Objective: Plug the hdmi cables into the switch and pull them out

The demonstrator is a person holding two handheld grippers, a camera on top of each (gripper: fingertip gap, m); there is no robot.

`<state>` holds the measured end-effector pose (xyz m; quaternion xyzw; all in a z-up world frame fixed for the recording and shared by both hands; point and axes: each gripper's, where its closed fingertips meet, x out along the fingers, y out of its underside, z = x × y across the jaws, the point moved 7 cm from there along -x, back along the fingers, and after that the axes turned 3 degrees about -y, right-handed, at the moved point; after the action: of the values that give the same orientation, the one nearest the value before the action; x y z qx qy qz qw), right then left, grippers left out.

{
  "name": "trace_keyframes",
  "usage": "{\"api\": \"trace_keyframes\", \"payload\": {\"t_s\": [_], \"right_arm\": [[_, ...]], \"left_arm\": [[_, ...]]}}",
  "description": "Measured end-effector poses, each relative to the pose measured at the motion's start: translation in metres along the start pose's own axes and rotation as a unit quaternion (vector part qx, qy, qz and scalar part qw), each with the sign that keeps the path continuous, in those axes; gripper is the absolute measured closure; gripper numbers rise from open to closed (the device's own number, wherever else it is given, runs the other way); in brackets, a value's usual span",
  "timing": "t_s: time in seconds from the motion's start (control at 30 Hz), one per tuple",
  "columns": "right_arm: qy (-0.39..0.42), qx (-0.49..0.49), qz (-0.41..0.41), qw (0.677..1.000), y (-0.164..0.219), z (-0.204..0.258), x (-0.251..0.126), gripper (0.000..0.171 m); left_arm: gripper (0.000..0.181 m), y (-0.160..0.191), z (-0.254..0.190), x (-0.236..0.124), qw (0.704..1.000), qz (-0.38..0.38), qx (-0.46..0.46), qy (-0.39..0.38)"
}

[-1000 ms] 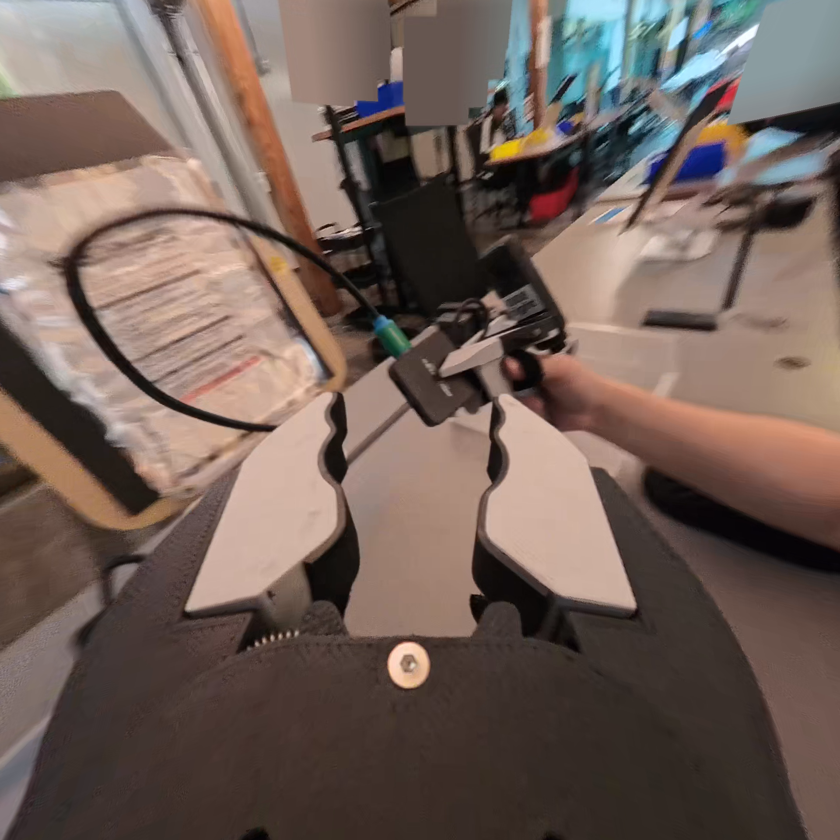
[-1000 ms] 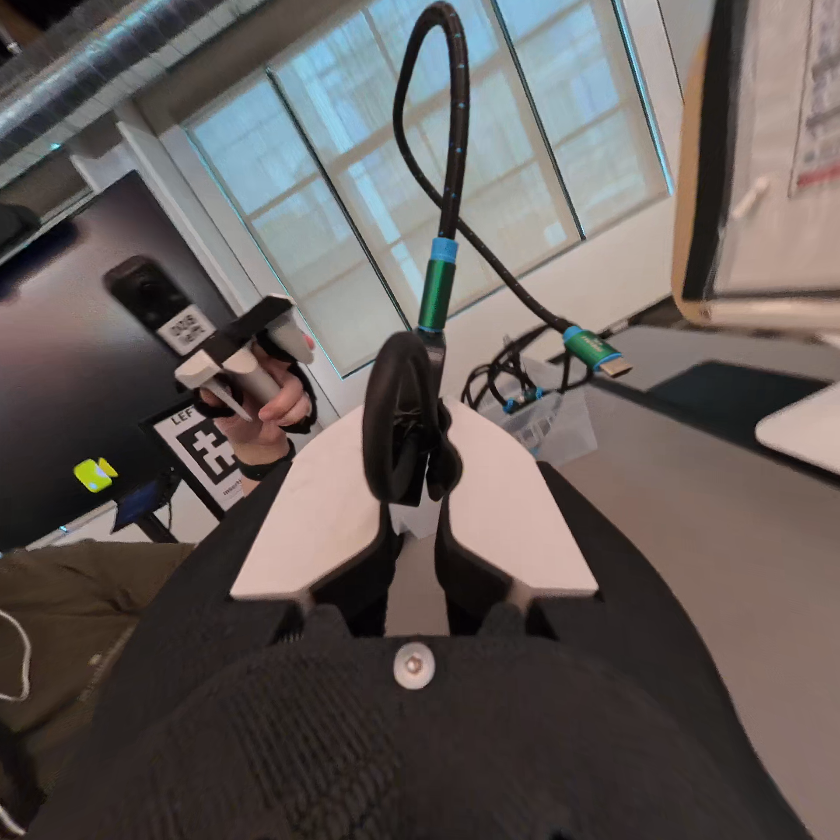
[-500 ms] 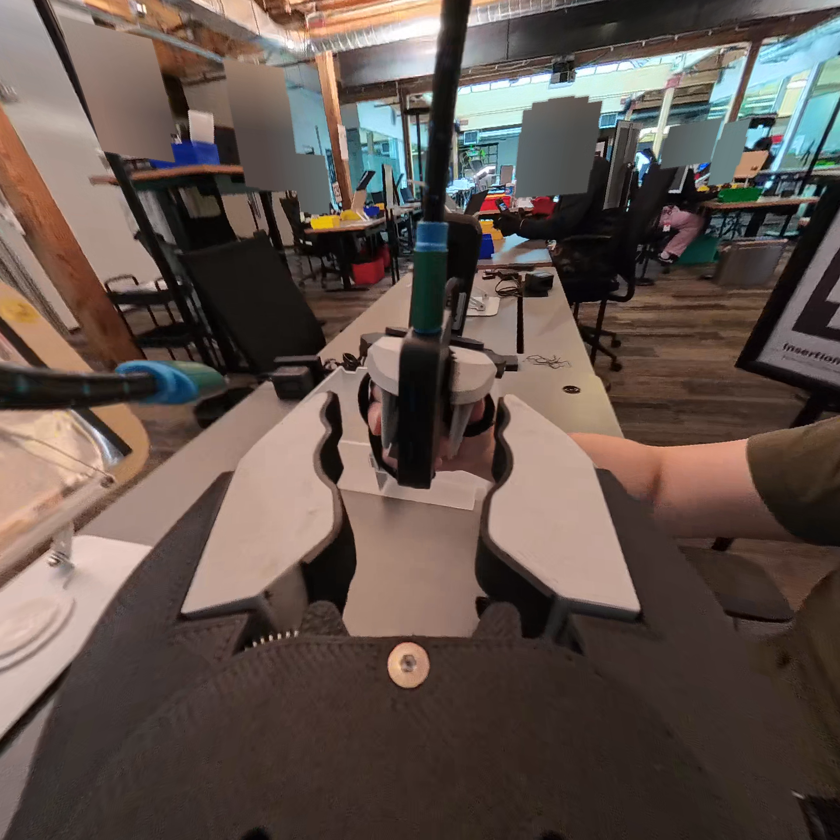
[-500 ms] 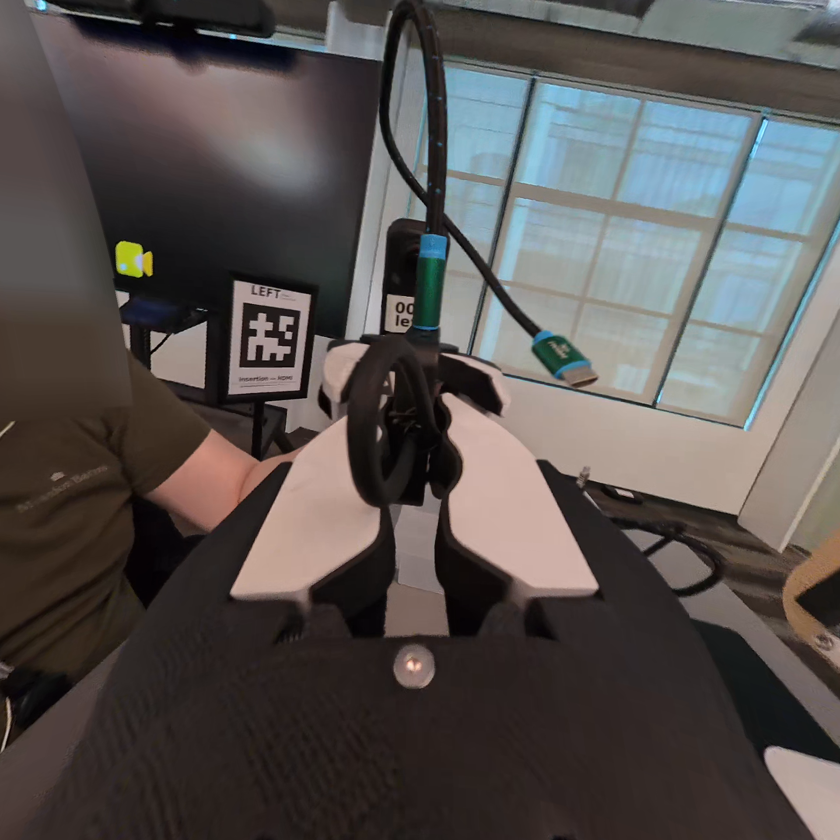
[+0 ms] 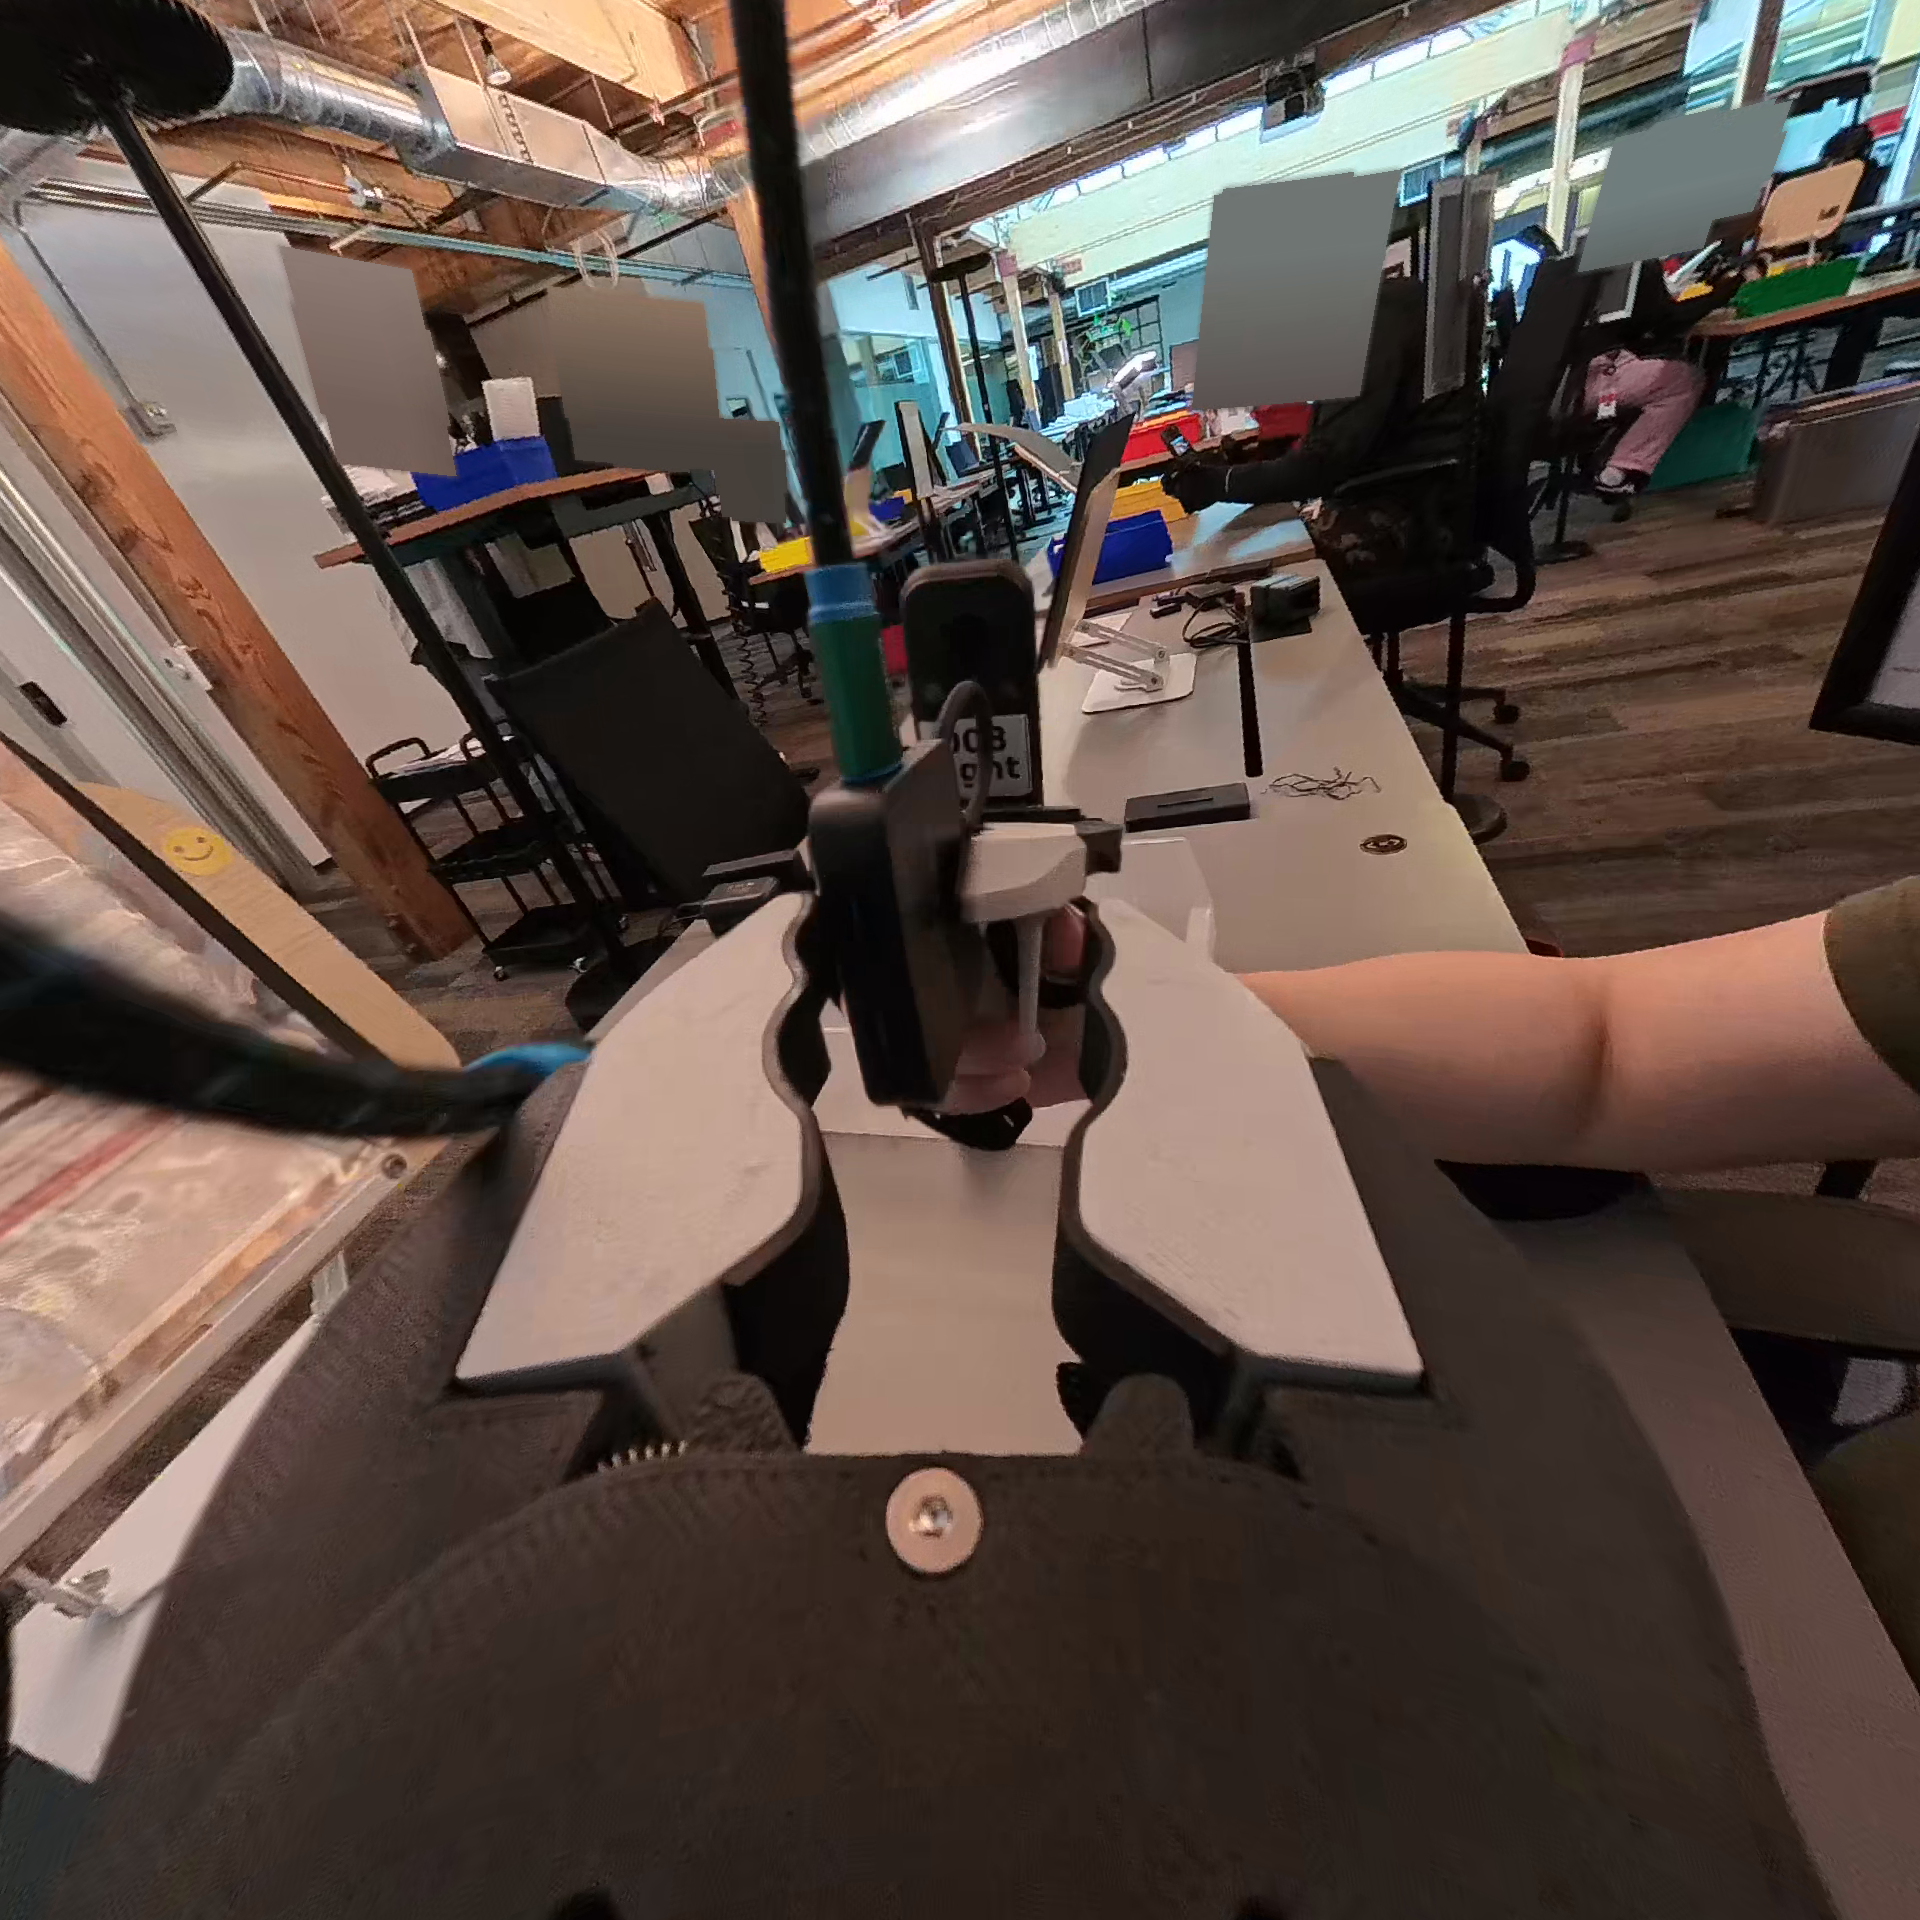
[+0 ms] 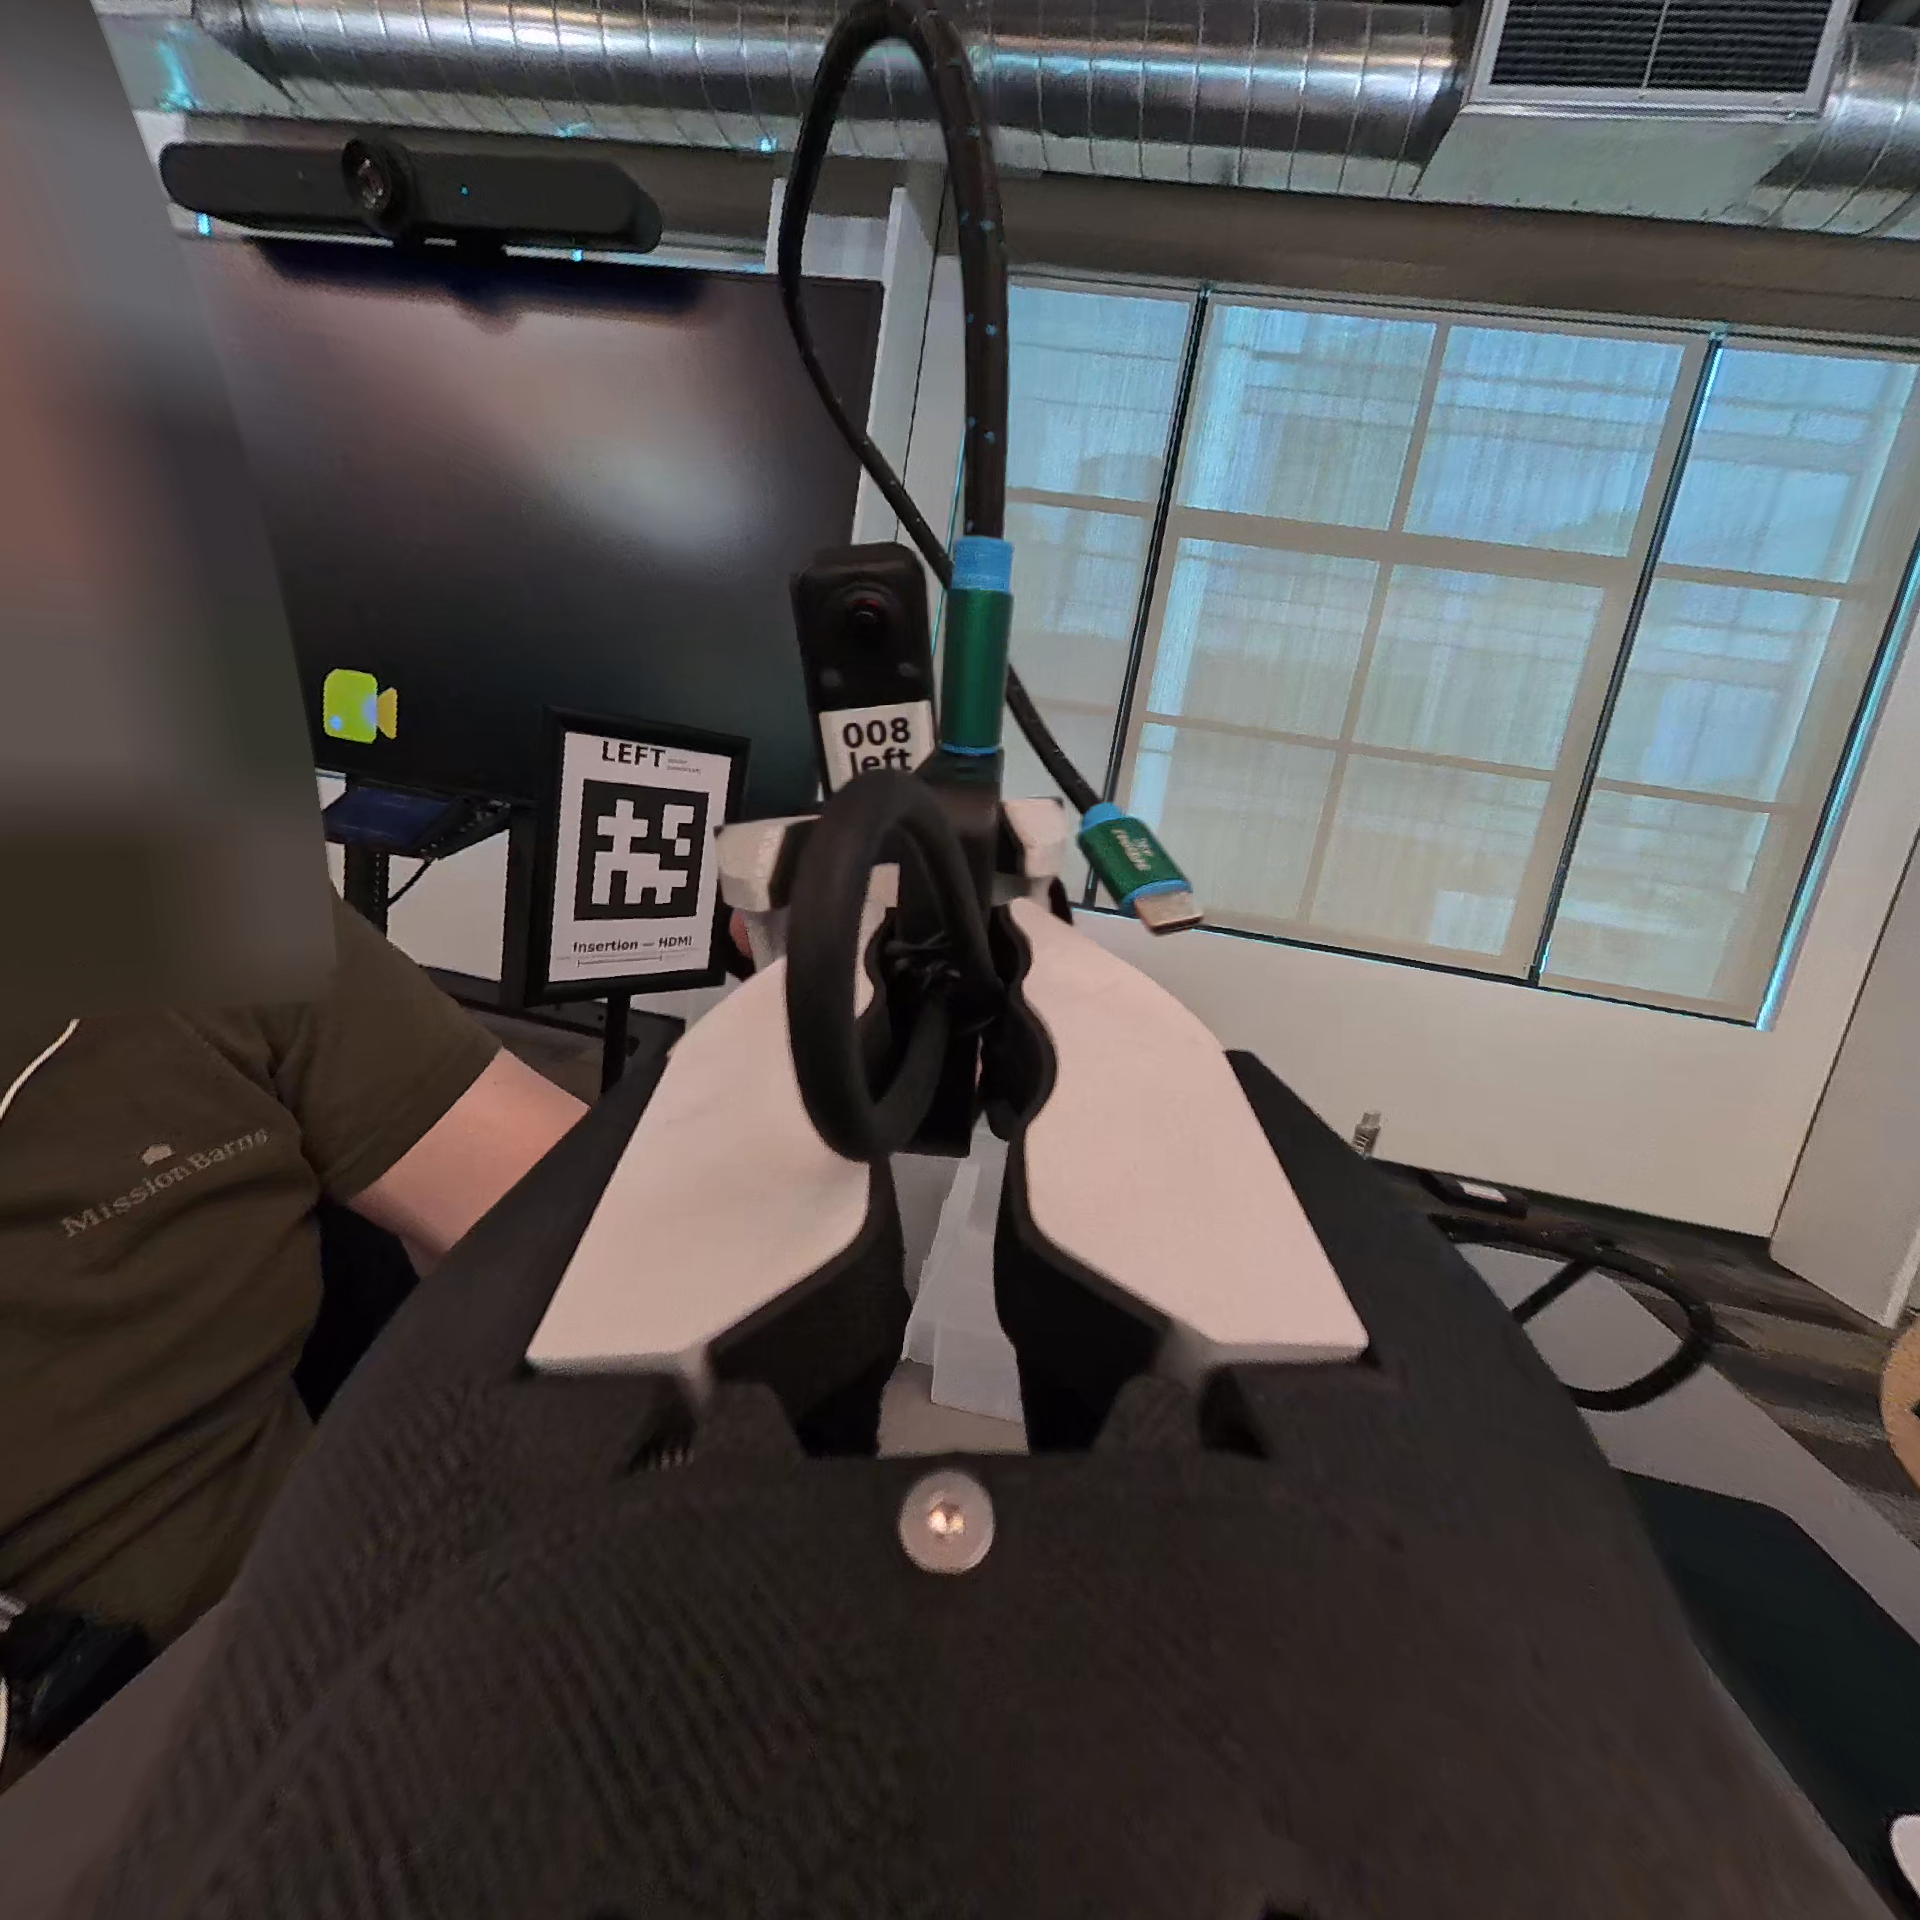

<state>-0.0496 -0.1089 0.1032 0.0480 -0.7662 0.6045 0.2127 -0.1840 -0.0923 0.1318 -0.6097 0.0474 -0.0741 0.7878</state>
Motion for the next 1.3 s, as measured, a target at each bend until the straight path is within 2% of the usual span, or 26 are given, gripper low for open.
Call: {"api": "trace_keyframes", "payload": {"t_s": [0.1,0.23,0.33,0.43,0.5,0.57,0.67,0.77,0.87,0.97,1.1,1.2,1.3], "right_arm": [[0.004,0.011,-0.016,1.000,-0.003,-0.005,-0.011,0.155],[-0.023,0.025,-0.010,0.999,-0.006,-0.007,-0.025,0.155],[-0.060,0.030,0.008,0.998,-0.005,-0.002,-0.030,0.156],[-0.108,0.045,0.031,0.993,-0.003,0.006,-0.028,0.157],[-0.136,0.053,0.055,0.988,0.000,0.012,-0.025,0.156],[-0.161,0.064,0.082,0.981,0.006,0.017,-0.021,0.156],[-0.193,0.080,0.116,0.971,0.015,0.023,-0.015,0.157],[-0.210,0.091,0.142,0.963,0.023,0.027,-0.012,0.158],[-0.192,0.068,0.165,0.965,0.026,0.026,-0.011,0.155],[-0.165,0.034,0.162,0.972,0.021,0.024,-0.013,0.155],[-0.121,-0.021,0.143,0.982,0.009,0.020,-0.017,0.155],[-0.094,-0.061,0.125,0.986,0.004,0.018,-0.020,0.155],[-0.083,-0.091,0.122,0.985,0.007,0.017,-0.021,0.155]], "left_arm": [[0.130,-0.001,-0.002,-0.010,0.999,0.031,0.024,0.018],[0.137,-0.005,0.000,-0.036,0.994,0.071,0.085,0.009],[0.145,-0.017,0.008,-0.067,0.995,0.040,0.091,-0.004],[0.152,-0.030,0.019,-0.099,0.998,-0.028,0.055,-0.009],[0.152,-0.035,0.027,-0.114,0.997,-0.064,0.028,-0.022],[0.148,-0.034,0.033,-0.117,0.997,-0.067,0.010,-0.032],[0.141,-0.025,0.030,-0.099,0.999,-0.028,0.015,-0.029],[0.137,-0.018,0.010,-0.064,0.999,-0.015,0.011,0.050],[0.130,-0.007,-0.015,-0.030,0.992,0.006,0.006,0.128],[0.126,0.006,-0.023,-0.008,0.992,0.045,0.037,0.113],[0.126,0.016,-0.025,0.007,0.993,0.055,0.040,0.100],[0.133,0.025,-0.021,0.018,0.995,0.057,0.044,0.071],[0.148,0.031,-0.019,0.027,0.996,0.039,0.061,0.044]]}}
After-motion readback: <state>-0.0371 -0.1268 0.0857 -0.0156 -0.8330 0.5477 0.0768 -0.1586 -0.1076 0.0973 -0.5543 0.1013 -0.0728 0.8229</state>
